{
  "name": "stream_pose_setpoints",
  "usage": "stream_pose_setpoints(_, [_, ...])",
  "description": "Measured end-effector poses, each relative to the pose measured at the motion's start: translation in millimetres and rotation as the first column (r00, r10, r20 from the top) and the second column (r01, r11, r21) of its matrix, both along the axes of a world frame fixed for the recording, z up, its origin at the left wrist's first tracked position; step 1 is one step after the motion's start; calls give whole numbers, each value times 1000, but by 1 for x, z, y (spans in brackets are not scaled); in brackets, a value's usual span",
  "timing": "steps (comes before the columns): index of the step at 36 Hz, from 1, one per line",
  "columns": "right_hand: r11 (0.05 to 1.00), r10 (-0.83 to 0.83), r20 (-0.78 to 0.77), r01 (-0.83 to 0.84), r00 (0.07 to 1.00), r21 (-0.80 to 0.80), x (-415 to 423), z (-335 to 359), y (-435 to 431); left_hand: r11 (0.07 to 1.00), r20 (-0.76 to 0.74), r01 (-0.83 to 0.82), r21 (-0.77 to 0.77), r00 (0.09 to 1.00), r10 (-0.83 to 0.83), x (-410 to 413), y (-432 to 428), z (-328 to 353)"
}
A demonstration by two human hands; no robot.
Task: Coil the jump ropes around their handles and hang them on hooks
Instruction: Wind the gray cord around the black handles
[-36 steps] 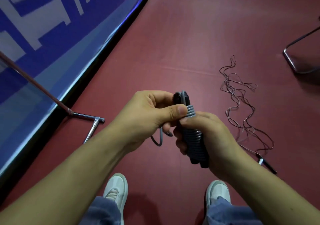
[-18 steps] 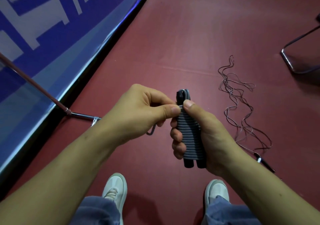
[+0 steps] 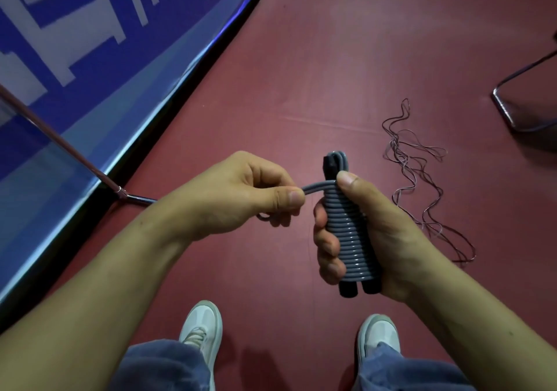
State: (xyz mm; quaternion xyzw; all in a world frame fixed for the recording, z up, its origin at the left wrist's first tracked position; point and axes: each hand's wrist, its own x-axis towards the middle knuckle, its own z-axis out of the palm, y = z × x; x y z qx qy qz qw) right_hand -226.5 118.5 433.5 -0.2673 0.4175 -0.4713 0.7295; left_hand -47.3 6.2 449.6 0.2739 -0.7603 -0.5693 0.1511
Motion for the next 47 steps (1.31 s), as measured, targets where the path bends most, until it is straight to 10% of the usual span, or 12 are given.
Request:
stream_pose_setpoints(9, [989, -116, 26, 114, 993, 91, 1, 1, -2, 963, 188, -158, -216, 962, 200, -5, 0, -32])
stream_pose_setpoints(24, [990, -109, 13, 108, 994, 93, -4, -5, 2, 928, 78, -282, 242, 959, 271, -14, -5, -50])
stream_pose_setpoints(32, [990, -112, -93, 119, 989, 75, -6, -10, -1, 928, 153, -345, 144, 934, 324, -13, -9, -53])
stream_pose_setpoints(39, [982, -154, -245, 176, 957, 70, -6, -19, -5, 897, -2, -279, -342, 955, 296, -24, 9, -32])
stream_pose_setpoints(47, [977, -178, -217, 198, 960, 75, -7, -16, -3, 980, 26, -185, -77, 982, 188, -25, 20, -37])
